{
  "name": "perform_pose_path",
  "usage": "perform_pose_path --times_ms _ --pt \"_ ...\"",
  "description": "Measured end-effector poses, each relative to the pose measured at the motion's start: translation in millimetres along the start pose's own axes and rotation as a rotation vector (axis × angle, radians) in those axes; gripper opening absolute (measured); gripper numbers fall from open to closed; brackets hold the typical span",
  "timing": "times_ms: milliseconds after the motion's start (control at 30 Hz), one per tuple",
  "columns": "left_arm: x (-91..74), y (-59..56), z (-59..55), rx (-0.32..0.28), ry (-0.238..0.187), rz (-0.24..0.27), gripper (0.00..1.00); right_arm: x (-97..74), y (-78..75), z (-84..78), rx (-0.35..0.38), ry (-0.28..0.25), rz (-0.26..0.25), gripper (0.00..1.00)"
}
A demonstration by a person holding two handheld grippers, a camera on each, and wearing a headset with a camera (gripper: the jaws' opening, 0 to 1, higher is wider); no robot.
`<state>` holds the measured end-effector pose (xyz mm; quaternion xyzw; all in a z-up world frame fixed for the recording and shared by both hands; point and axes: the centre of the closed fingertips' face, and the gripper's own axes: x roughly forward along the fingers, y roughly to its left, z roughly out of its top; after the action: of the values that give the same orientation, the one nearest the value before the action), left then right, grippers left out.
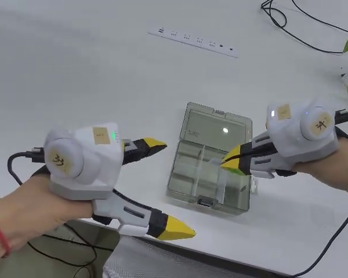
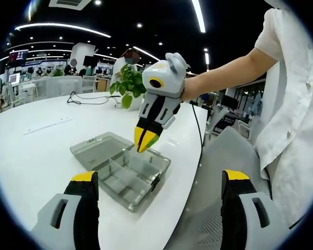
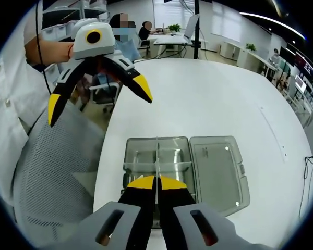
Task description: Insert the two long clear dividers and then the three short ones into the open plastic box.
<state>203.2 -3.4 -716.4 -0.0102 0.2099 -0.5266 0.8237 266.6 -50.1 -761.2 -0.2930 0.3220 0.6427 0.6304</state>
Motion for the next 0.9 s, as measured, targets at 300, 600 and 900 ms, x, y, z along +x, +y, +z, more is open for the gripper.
perform_pose_path --times_ms 300,600,900 --pt "-0.6 0.5 0.3 -0.002 -0.002 0.0 1.0 6.3 -1.3 -0.9 -0.01 0.0 -0.001 0.02" --pt "-1.0 0.3 -1.4 -0.001 0.002 -0.003 1.0 22.2 -3.8 -9.6 0.003 0.037 0.01 0.02" --pt "-1.0 -0.4 -2.0 -0.004 0.003 -0.005 0.99 33.1 -3.0 -17.9 -0.007 0.085 0.019 0.02"
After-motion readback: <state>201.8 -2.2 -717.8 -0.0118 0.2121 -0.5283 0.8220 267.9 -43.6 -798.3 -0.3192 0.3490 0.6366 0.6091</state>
